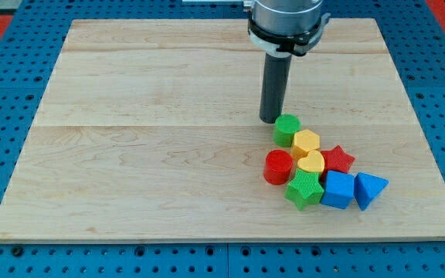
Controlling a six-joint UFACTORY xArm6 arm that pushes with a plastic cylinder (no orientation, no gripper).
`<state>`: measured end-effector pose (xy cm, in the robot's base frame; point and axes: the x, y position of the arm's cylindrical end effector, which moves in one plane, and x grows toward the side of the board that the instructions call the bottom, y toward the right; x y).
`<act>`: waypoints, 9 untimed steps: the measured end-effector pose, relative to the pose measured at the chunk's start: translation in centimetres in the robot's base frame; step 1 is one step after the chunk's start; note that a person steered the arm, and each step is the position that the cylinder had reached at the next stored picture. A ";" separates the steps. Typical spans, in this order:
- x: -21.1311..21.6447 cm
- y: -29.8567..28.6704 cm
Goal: Move the group of blocks to the bottom right corner
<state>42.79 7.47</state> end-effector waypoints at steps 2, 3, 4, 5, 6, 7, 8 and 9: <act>3.9 0.9; 5.8 1.5; 7.3 0.8; 5.6 0.9; 2.9 0.9; 0.3 2.3; 1.5 8.7; 3.5 13.5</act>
